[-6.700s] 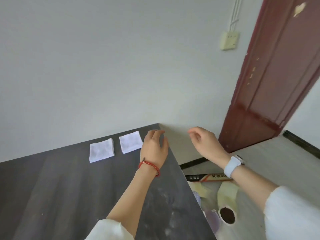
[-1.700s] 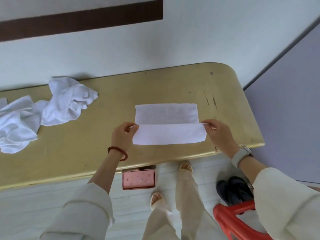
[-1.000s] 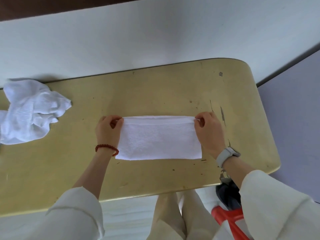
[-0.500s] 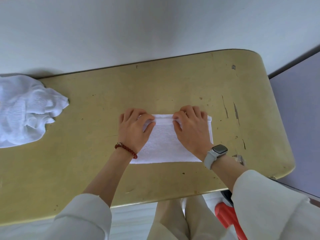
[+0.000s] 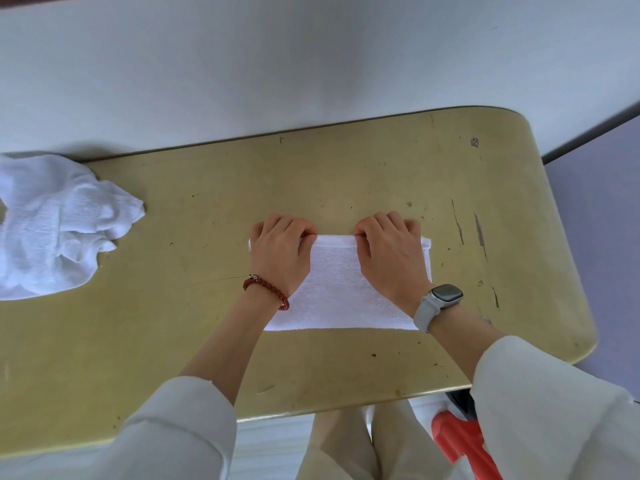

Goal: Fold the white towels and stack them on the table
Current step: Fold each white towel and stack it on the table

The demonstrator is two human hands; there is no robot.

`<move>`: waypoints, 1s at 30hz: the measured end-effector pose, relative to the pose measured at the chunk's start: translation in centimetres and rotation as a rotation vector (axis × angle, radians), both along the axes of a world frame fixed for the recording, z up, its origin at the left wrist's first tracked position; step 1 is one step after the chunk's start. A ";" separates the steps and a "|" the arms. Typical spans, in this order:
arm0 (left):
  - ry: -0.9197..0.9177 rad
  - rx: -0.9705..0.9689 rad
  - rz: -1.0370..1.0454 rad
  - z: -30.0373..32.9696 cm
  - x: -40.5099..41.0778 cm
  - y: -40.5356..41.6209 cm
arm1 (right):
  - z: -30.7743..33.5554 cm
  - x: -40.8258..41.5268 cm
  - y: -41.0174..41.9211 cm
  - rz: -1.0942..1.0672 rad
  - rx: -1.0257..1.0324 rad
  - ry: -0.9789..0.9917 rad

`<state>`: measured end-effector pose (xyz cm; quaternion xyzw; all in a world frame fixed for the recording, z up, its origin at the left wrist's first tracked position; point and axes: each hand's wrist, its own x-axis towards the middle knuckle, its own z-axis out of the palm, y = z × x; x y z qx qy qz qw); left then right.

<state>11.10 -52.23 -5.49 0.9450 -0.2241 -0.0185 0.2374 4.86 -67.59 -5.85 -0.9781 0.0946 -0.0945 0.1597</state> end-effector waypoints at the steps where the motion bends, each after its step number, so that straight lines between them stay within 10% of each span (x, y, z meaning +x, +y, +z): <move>1: 0.008 0.013 0.009 0.0 0.1 -0.1 | -0.1 0.1 0.0 -0.001 -0.017 -0.002; 11: -0.133 0.060 0.085 1.4 -2.3 -0.3 | 0.8 -1.5 -1.2 0.170 -0.046 -0.163; 19: 0.059 0.415 0.023 -1.2 -7.8 1.3 | -0.1 -4.6 -3.3 0.341 -0.173 0.258; 30: -0.157 0.414 -0.147 -0.3 -1.1 6.8 | 2.2 -6.2 0.0 0.458 0.007 0.234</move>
